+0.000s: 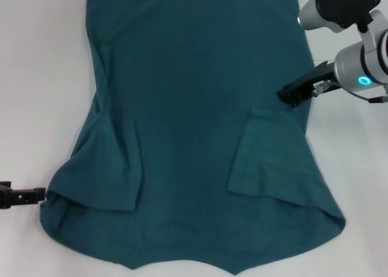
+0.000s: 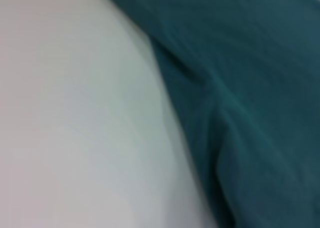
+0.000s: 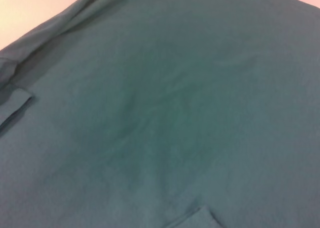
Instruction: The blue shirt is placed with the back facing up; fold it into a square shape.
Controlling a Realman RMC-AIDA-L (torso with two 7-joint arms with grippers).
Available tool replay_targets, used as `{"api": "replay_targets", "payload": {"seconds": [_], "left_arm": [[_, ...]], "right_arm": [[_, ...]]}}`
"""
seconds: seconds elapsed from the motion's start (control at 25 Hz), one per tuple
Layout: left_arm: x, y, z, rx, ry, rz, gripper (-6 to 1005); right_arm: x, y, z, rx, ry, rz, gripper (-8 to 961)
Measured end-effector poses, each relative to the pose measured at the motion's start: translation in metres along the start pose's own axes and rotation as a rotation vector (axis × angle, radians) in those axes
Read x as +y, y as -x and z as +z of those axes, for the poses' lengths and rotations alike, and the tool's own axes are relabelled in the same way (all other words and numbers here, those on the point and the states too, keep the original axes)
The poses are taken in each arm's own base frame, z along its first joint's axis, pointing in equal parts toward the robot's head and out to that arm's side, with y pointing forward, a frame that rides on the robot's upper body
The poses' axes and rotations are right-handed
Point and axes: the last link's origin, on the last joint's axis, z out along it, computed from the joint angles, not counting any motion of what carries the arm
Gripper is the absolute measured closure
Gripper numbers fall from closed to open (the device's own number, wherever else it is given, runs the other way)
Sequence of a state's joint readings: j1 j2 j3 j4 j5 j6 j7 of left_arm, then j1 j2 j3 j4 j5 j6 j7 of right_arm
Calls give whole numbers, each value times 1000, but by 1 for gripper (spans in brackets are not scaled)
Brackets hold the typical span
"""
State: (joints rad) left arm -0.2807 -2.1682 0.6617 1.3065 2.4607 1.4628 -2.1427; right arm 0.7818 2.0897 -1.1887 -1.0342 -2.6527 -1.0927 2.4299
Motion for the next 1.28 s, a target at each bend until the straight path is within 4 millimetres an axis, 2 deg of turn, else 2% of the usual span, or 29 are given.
{"api": "replay_targets", "payload": {"seconds": [0.2,0.4,0.64,0.76,1.28], "left_arm": [[-2,6,5,3,-26,71,82],[4,8,14,-1,2,141,83],[10,7,20,22,32,204,86],[10,8,25,19,29,227,87],[11,14,44,-37,-9,261,91]], "right_arm": [[-2,-5,-12,-4,2,24,866],[-8,-12,-25,-18,-14,66,771],[-10,-22,-29,-5,-17,92,594],[-9,-24,-30,-2,-14,97,469],[-6,-31,-41,-7,-8,117,473]]}}
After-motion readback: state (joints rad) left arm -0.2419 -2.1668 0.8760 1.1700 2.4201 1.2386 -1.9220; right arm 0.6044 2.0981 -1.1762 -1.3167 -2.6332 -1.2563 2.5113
